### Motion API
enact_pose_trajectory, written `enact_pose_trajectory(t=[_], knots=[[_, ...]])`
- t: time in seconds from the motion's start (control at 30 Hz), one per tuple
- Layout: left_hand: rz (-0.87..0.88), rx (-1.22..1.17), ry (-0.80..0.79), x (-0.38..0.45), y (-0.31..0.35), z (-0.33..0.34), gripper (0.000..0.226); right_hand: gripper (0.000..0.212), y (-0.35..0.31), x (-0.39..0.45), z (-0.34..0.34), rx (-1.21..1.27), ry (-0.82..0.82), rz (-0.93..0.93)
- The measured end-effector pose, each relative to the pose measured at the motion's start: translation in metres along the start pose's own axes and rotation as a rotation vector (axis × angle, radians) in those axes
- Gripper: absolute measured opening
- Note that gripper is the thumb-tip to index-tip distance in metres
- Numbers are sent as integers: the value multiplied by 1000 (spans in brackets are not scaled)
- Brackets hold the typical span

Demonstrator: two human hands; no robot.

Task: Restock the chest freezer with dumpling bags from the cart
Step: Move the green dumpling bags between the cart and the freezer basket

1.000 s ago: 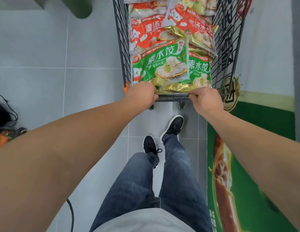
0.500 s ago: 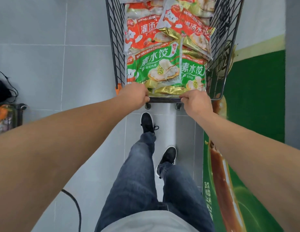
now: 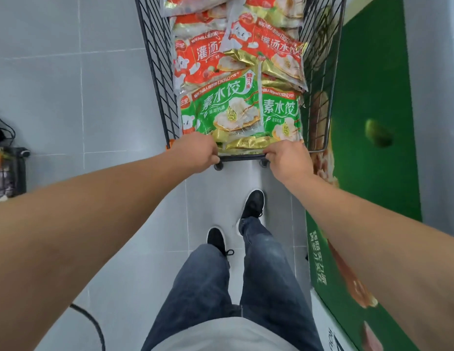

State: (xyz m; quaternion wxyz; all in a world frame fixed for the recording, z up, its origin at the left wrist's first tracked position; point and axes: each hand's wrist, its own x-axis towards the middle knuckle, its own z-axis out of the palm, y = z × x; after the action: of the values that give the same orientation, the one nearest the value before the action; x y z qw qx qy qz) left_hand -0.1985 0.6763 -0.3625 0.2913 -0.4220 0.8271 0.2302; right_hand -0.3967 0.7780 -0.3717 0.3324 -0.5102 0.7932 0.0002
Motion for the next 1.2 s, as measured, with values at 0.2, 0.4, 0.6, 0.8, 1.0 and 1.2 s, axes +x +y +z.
enact_pose_trajectory(t=[0.2, 0.4, 0.6, 0.8, 1.0, 1.2], knots=[[45, 14, 51, -41, 11, 42, 26, 26, 5, -54, 34, 31, 76, 75], [73, 57, 85, -74, 21, 80, 26, 27, 12, -103, 62, 14, 125, 101], [90, 58, 65, -101, 30, 108, 27, 27, 21, -143, 84, 32, 137, 89], [83, 54, 29, -124, 44, 130, 26, 27, 37, -172, 101, 7, 123, 49], [32, 50, 82, -144, 55, 149, 25, 27, 46, -189, 108, -39, 92, 42], [-37, -216, 114, -150, 45, 149, 33, 27, 45, -191, 101, 59, 78, 31]])
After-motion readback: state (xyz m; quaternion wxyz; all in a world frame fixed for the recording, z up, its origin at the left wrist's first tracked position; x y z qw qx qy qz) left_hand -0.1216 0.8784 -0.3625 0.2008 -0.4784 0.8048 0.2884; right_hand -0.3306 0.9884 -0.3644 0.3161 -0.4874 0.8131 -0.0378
